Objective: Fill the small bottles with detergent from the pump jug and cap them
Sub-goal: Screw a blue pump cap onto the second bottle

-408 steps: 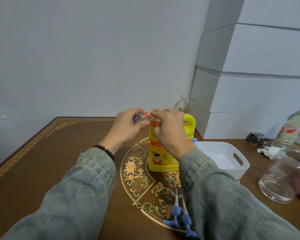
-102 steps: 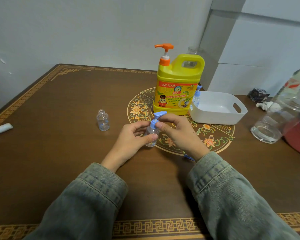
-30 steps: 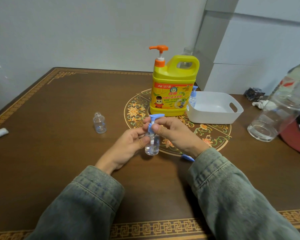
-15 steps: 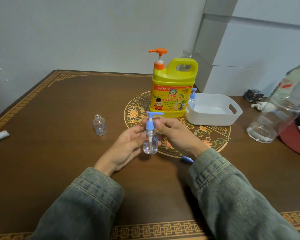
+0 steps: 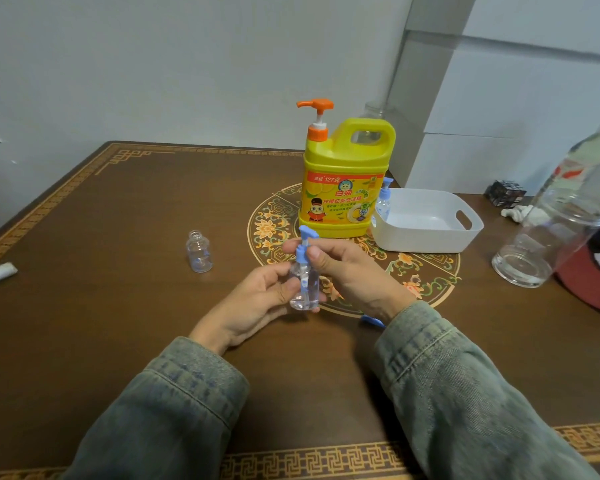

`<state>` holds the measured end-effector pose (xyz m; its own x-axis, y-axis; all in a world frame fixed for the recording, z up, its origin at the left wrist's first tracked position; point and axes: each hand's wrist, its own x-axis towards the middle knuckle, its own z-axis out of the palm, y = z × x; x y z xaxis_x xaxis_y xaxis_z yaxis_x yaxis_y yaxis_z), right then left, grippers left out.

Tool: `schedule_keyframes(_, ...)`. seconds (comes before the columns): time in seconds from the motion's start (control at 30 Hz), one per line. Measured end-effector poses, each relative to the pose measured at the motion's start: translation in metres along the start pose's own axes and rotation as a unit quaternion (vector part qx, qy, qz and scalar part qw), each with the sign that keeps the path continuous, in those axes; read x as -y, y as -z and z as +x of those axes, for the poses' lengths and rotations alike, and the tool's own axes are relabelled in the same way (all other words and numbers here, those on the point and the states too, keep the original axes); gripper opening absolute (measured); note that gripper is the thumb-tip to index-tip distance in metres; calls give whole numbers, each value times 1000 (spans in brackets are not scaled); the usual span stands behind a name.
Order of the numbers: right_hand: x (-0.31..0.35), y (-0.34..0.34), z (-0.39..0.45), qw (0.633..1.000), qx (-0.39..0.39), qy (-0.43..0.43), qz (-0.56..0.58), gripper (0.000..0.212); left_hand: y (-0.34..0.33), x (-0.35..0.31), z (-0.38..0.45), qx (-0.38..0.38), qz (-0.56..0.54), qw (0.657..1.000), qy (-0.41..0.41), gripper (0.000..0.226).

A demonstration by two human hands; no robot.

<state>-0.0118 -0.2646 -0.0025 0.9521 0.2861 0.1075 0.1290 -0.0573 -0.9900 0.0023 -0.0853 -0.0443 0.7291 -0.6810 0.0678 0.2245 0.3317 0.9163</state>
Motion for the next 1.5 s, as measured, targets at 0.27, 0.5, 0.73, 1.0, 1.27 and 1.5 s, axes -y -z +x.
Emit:
schedule_keyframes(0.27,-6,-2,4,992,-123,0,-4,28,2,3,7,-64,47,997,-23,74)
schedule_keyframes(0.5,-2,-2,0,999,-27,-7,-30,25,6,5,6,-42,62,997,-15,73)
schedule_keyframes(0.73,-4,-8,2,994,-89,-1,-57,14,5,10,8,-102,148,982,-55,39)
schedule_keyframes(1.0,-6,-9,6,990,-120,-23,-64,14,2,9,8,-104,151,982,-54,35)
schedule_keyframes(1.27,-2,-11,6,989,-124,0,-82,18,-2,7,8,-126,163,975,-85,36)
schedule_keyframes(1.5,19,23,0,978,-155,49,-133,18,-13,-9,9,-173,140,969,-111,56)
